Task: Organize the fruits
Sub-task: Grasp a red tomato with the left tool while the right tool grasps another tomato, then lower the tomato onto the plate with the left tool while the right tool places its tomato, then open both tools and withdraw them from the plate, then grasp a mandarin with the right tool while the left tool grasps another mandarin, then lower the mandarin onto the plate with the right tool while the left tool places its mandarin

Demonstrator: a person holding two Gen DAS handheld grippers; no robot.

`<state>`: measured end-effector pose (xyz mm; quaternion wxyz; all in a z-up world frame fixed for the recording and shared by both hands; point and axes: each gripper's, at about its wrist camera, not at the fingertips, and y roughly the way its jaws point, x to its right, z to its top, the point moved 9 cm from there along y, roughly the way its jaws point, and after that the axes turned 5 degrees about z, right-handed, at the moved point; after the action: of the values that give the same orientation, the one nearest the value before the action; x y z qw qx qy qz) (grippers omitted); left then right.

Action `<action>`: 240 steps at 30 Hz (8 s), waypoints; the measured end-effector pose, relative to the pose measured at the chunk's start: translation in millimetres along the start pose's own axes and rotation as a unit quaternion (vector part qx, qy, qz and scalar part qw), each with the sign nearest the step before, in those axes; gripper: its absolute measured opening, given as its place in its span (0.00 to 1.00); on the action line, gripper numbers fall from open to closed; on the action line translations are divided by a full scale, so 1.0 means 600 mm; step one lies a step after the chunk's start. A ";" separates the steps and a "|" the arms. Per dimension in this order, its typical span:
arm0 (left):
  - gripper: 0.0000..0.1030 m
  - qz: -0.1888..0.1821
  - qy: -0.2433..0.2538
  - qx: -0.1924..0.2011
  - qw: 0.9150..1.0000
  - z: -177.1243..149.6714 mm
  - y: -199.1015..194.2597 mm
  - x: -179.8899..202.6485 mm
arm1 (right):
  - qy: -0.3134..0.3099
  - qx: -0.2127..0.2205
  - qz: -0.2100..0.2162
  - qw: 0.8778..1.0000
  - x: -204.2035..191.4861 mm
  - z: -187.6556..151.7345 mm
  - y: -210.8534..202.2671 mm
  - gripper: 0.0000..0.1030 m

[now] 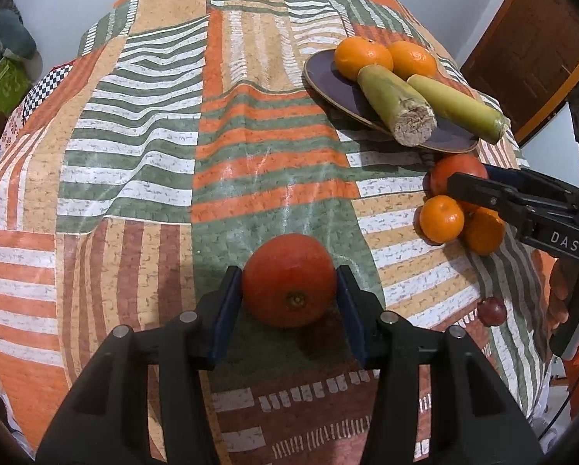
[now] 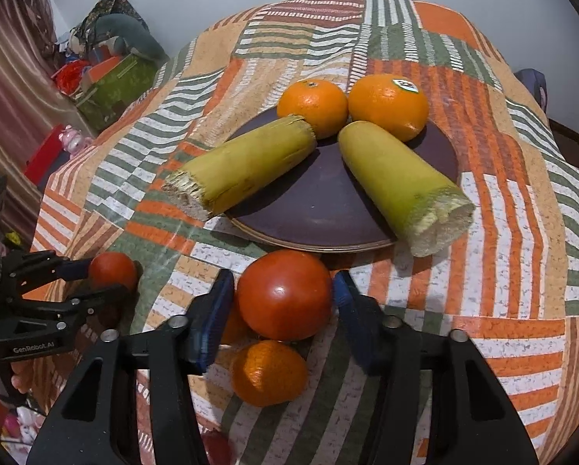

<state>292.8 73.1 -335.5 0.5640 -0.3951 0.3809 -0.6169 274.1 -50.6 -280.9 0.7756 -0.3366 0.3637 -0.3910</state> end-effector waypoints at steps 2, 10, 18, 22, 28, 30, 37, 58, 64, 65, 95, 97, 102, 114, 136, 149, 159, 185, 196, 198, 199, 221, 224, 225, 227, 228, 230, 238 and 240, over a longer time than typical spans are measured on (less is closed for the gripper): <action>0.47 0.003 0.001 0.003 1.000 0.001 -0.001 0.001 | 0.000 0.001 0.003 1.000 0.000 0.000 -0.001 0.46; 0.46 0.013 0.004 0.013 1.000 0.005 -0.015 0.007 | -0.005 0.008 0.002 1.000 -0.002 -0.002 -0.013 0.46; 0.46 0.010 -0.001 0.035 0.999 0.025 -0.045 0.015 | 0.002 0.025 -0.001 1.000 0.010 -0.003 -0.044 0.46; 0.46 0.006 0.002 0.051 0.999 0.042 -0.061 0.028 | 0.006 0.037 -0.005 0.999 0.019 0.003 -0.067 0.46; 0.46 0.000 0.009 0.074 0.997 0.076 -0.082 0.042 | 0.003 0.057 -0.014 0.998 0.027 0.021 -0.096 0.46; 0.46 -0.001 0.010 0.081 0.997 0.090 -0.087 0.047 | 0.002 0.063 -0.016 0.998 0.028 0.028 -0.101 0.46; 0.46 -0.006 0.014 0.095 0.995 0.136 -0.091 0.061 | -0.001 0.079 -0.017 0.997 0.043 0.058 -0.107 0.46; 0.46 -0.005 0.004 0.078 0.997 0.236 0.000 0.073 | -0.002 0.097 -0.041 0.994 0.115 0.131 -0.086 0.46; 0.46 -0.010 0.003 0.080 0.997 0.251 0.007 0.077 | -0.010 0.100 -0.006 0.995 0.083 0.139 -0.077 0.46; 0.46 -0.010 0.005 0.080 0.997 0.252 0.008 0.078 | -0.014 0.099 -0.002 0.995 0.076 0.140 -0.074 0.46; 0.59 0.004 -0.007 0.046 0.999 0.265 0.084 0.061 | -0.034 0.061 0.033 0.997 0.027 0.143 0.007 0.48; 0.59 0.002 -0.010 0.046 0.999 0.264 0.085 0.059 | -0.035 0.065 0.030 0.997 0.027 0.144 0.003 0.52; 0.60 -0.004 -0.016 0.042 0.999 0.259 0.080 0.057 | -0.032 0.075 0.025 0.996 0.033 0.147 -0.008 0.56; 0.66 -0.016 0.000 0.062 0.998 0.241 0.020 0.075 | -0.031 0.082 0.023 0.996 0.029 0.144 -0.029 0.56; 0.72 0.024 0.011 0.105 0.994 0.162 -0.129 0.038 | -0.042 0.088 0.007 0.995 -0.003 0.092 -0.102 0.56; 0.72 0.043 0.010 0.071 0.996 0.077 -0.107 -0.014 | -0.044 0.044 0.001 0.998 -0.008 0.023 -0.067 0.56; 0.60 0.032 0.026 0.072 0.997 0.070 -0.088 0.004 | -0.038 0.020 0.008 0.999 -0.015 0.008 -0.027 0.41; 0.35 -0.014 0.080 0.049 0.995 0.071 -0.062 0.115 | -0.022 0.031 0.025 0.999 0.015 0.001 -0.062 0.31; 0.35 -0.032 0.103 0.016 0.994 0.058 -0.016 0.181 | -0.020 0.040 0.024 0.999 0.043 -0.015 -0.094 0.31; 0.35 -0.029 0.106 0.013 0.994 0.057 -0.009 0.187 | -0.018 0.041 0.026 0.999 0.044 -0.015 -0.095 0.31; 0.35 -0.028 0.107 0.011 0.994 0.056 -0.005 0.189 | -0.016 0.042 0.029 0.999 0.046 -0.016 -0.095 0.31; 0.33 -0.013 0.122 0.027 0.992 0.066 0.009 0.196 | -0.001 0.048 0.033 0.998 0.059 -0.023 -0.103 0.31; 0.33 -0.017 0.116 0.038 0.992 0.070 -0.012 0.190 | -0.004 0.058 0.035 0.998 0.055 -0.014 -0.113 0.31; 0.33 -0.016 0.114 0.043 0.992 0.073 -0.020 0.187 | -0.006 0.062 0.034 0.998 0.053 -0.010 -0.117 0.31; 0.33 -0.014 0.111 0.052 0.992 0.081 -0.033 0.183 | -0.010 0.067 0.032 0.997 0.049 -0.003 -0.123 0.31; 0.33 -0.015 0.108 0.056 0.992 0.085 -0.039 0.181 | -0.011 0.070 0.032 0.997 0.048 0.001 -0.126 0.31; 0.33 -0.013 0.102 0.068 0.992 0.097 -0.051 0.180 | -0.014 0.078 0.032 0.996 0.045 0.010 -0.133 0.31; 0.33 -0.019 0.097 0.110 0.989 0.144 -0.092 0.191 | -0.033 0.111 0.020 0.993 0.033 0.054 -0.160 0.31; 0.33 -0.019 0.100 0.121 0.987 0.157 -0.101 0.197 | -0.035 0.118 0.017 0.992 0.032 0.064 -0.164 0.31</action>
<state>348.9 -42.5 -235.7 0.5549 -0.2677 0.3508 -0.7053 278.7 -103.9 -188.0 0.8290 -0.2497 0.2932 -0.4056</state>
